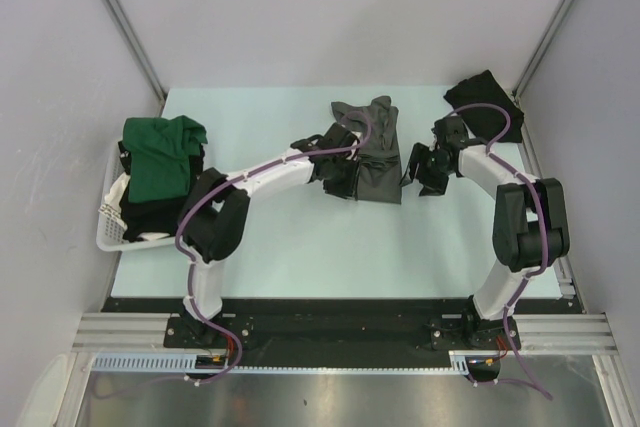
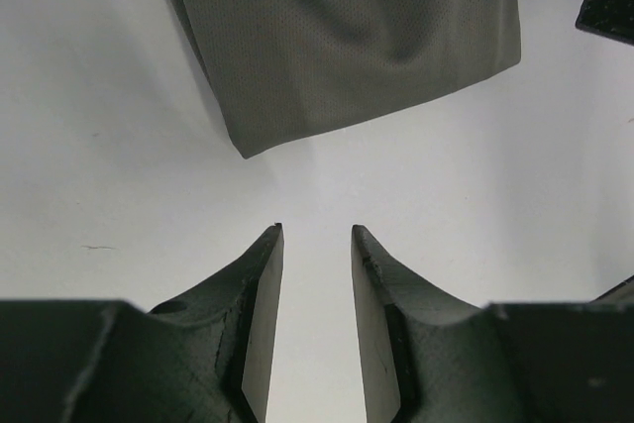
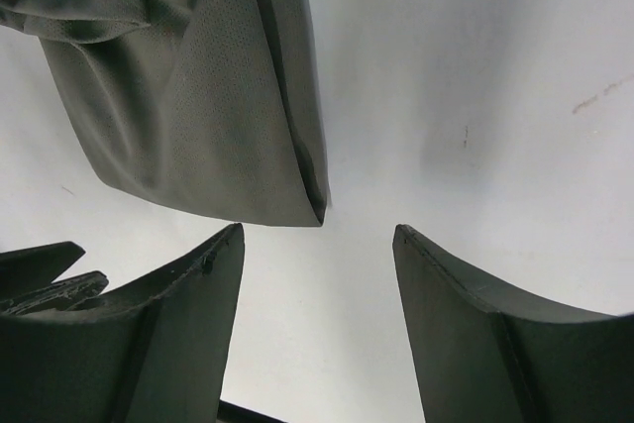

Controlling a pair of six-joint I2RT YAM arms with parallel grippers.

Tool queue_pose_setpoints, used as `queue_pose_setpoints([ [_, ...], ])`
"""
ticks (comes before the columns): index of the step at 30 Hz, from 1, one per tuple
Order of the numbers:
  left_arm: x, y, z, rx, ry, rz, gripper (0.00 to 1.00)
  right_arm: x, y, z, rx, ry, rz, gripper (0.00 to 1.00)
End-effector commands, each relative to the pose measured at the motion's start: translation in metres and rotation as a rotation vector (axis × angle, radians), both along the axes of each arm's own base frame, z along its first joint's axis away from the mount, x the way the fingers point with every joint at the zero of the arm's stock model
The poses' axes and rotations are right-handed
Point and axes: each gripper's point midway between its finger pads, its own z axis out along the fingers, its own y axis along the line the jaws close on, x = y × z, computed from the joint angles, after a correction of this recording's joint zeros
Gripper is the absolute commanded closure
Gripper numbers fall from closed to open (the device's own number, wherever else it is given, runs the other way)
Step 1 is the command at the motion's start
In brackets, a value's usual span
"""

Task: Fold and stack the t-shirts
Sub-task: Grab one side of the 2/3 rectangular tshirt with both arms

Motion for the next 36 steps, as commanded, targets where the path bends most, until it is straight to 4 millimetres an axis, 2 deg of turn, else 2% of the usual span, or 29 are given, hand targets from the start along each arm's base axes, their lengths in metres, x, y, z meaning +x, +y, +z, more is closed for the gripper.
queue_pose_setpoints([
  [1, 0.016, -0.010, 0.013, -0.035, -0.037, 0.014, 0.61, 0.011, 0.007, 0.017, 0.051, -0.081, -0.007, 0.33],
  [8, 0.022, -0.015, -0.001, -0.023, -0.024, 0.013, 0.61, 0.013, 0.008, 0.022, 0.112, -0.089, 0.010, 0.33],
  [12, 0.024, -0.011, -0.012, 0.016, -0.014, 0.021, 0.59, 0.013, 0.007, 0.023, 0.136, -0.086, 0.019, 0.33],
  [17, 0.028, -0.006, -0.014, 0.044, -0.022, 0.039, 0.58, 0.012, 0.010, 0.022, 0.156, -0.076, 0.029, 0.33],
  [26, 0.035, 0.005, -0.011, 0.074, -0.043, 0.058, 0.57, 0.006, 0.018, 0.002, 0.183, -0.015, 0.025, 0.34],
  [36, 0.041, 0.002, -0.032, 0.074, -0.019, 0.054, 0.57, 0.005, 0.008, 0.018, 0.183, -0.053, 0.029, 0.34],
])
